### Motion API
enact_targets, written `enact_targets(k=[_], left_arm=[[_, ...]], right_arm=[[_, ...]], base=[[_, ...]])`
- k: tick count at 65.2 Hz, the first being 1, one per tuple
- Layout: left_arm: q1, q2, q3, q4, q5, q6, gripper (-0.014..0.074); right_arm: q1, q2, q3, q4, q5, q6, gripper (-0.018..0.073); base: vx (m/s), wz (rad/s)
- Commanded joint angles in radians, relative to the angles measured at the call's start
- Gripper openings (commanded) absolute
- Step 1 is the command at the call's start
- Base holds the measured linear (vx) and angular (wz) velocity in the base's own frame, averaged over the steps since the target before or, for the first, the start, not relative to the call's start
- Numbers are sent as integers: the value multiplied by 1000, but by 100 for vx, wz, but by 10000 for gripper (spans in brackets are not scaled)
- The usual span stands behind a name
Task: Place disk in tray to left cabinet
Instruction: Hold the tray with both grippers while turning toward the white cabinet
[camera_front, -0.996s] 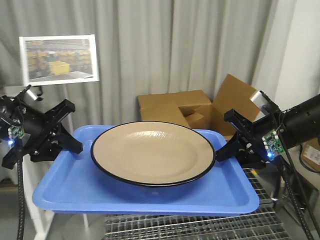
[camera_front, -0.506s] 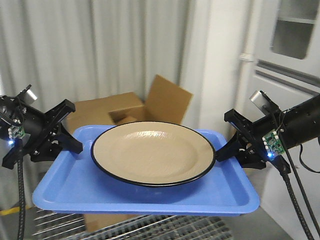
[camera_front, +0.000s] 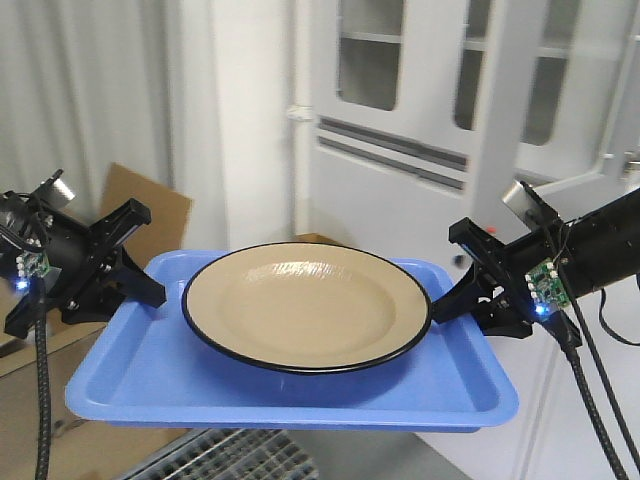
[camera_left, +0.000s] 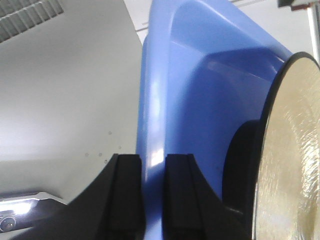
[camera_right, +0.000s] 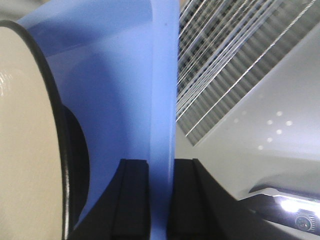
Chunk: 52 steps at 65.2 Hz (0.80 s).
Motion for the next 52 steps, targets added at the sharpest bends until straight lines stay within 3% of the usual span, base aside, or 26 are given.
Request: enact_targets(k=[1,52], left_arm=[[-31,-54,-38,-210,-1,-22,-3],[-31,-54,-38,-210,-1,-22,-3]], right_arm=[[26,-56,-39,227,23,-3,-6],[26,-56,-39,227,23,-3,-6]], base=[[10,-52],[10,-48]])
